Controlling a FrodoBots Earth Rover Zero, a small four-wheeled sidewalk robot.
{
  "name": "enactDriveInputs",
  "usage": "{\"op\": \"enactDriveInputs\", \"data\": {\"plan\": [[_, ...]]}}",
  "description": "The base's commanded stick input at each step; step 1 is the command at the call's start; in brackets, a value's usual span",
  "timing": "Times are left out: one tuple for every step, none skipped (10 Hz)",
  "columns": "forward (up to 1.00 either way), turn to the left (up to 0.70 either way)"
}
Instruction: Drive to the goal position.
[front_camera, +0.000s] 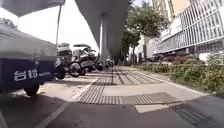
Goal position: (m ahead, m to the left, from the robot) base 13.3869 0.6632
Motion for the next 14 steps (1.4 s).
{"op": "enactDriveInputs", "data": {"plan": [[0.00,0.03],[0.00,0.03],[0.00,0.03],[0.02,0.02],[0.09,0.00],[0.20,0.00],[0.32,0.00],[0.45,0.00],[0.45,0.00],[0.45,0.00],[0.45,0.00],[0.45,0.00],[0.45,0.00],[0.45,0.00]]}}
